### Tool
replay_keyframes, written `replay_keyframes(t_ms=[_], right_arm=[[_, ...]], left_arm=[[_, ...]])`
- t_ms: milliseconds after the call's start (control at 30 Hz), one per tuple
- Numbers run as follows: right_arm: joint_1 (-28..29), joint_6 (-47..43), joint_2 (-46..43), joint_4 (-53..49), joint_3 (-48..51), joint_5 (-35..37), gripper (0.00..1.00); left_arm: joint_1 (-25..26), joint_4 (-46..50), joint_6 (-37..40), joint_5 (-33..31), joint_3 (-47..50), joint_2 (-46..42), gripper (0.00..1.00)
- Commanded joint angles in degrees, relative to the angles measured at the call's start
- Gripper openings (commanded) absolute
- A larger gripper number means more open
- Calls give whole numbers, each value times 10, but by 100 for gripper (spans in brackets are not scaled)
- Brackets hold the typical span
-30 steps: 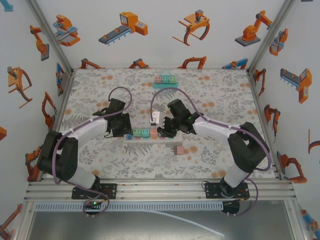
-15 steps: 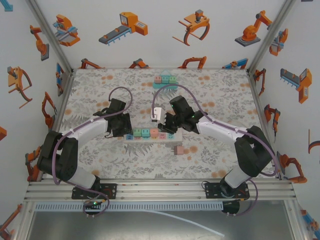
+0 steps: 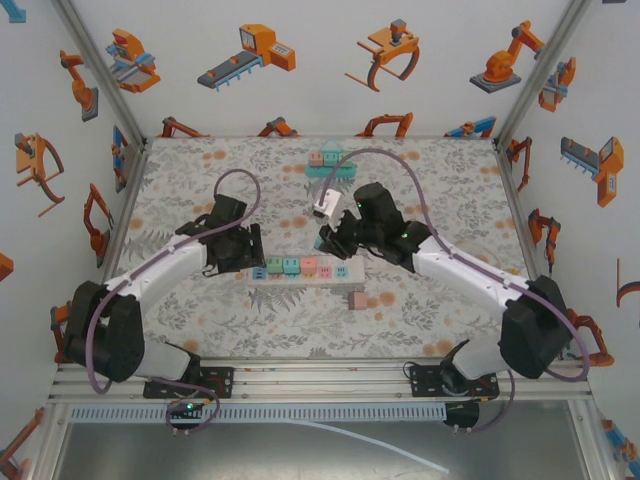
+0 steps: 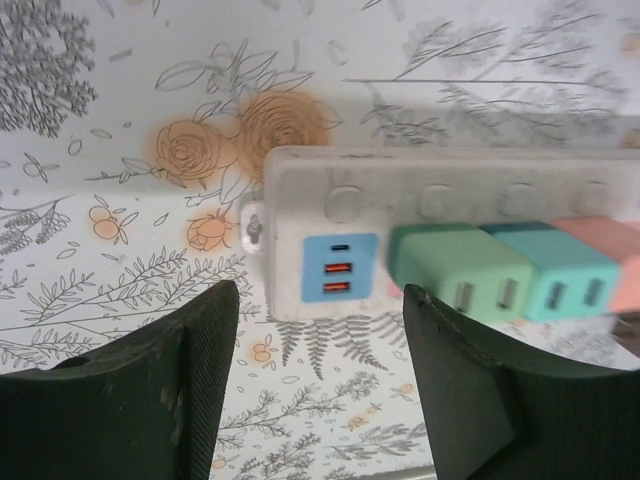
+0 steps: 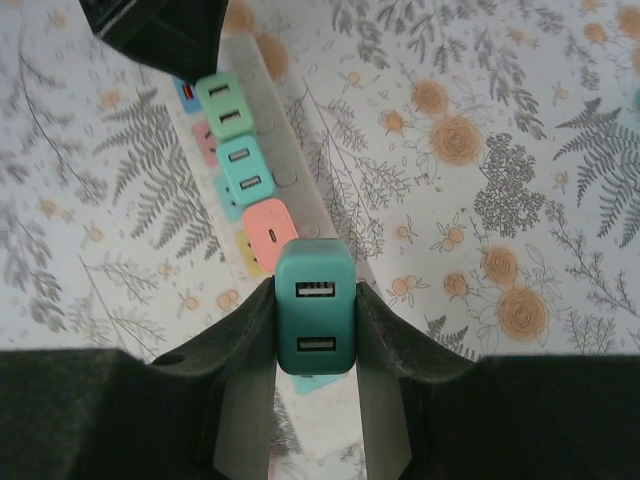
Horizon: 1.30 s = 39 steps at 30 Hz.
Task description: Pull the plug off the socket
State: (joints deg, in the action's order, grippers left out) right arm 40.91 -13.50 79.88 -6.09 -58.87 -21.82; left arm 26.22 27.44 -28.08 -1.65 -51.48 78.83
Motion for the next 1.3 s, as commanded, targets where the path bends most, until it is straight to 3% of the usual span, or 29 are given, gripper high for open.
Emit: replay_keyframes(t_ms=[0,200,367,533,733,1167,1267], right_arm=[[-9,166,-54,32,13,39,14],[-69,400,-133,57,81,64,12],[-163,548,-170,32,135,13,10],[-231,571,-200,-22,191,-18,10],[-264,583,-251,-30,293,-3,10],[-264,610,-213,95,418,-44,10],[-263,620,-193,127,428,-55,14]], left_arm=[[3,6,25,38,-32,-55,64],[7,-56,53,146,-22,-140,62],[27,-127,87,252,1,-204,61],[73,-158,130,298,35,-260,62],[136,-163,218,357,79,-304,69],[165,-181,260,328,84,-297,92],[167,-182,260,319,84,-296,97]])
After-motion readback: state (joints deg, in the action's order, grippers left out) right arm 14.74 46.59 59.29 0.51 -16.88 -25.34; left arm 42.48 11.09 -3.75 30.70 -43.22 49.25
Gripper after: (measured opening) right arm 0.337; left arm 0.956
